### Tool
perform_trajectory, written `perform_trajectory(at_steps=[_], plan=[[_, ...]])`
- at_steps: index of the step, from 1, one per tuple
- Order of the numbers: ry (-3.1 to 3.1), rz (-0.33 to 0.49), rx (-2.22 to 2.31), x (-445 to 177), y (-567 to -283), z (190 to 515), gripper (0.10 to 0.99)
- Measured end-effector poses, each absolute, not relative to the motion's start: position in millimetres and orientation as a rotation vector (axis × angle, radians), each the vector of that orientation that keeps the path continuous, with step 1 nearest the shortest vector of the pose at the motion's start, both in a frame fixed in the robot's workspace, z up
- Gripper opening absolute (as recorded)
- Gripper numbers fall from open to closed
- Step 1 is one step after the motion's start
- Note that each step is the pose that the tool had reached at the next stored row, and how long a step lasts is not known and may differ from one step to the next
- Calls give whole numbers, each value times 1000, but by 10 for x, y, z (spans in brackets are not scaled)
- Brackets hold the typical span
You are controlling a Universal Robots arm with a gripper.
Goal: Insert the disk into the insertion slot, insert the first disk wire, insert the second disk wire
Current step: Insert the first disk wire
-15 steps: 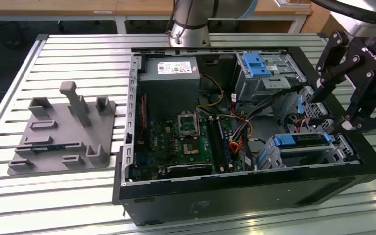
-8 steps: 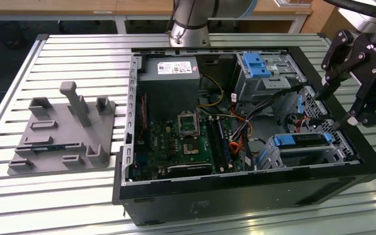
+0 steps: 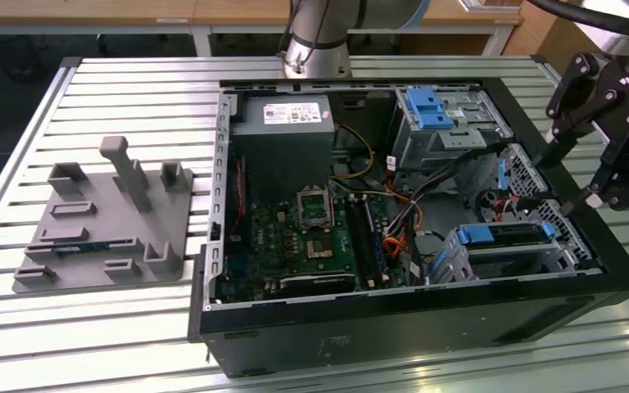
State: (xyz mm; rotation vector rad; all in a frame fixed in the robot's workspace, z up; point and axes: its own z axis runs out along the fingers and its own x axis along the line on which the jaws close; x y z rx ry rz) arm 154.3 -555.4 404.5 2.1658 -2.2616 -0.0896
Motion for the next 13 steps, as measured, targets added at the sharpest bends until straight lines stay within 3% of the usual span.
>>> perform_trajectory(at_steps=[13], plan=[[-2267,-57,2125,1680,-5291,3878,612]])
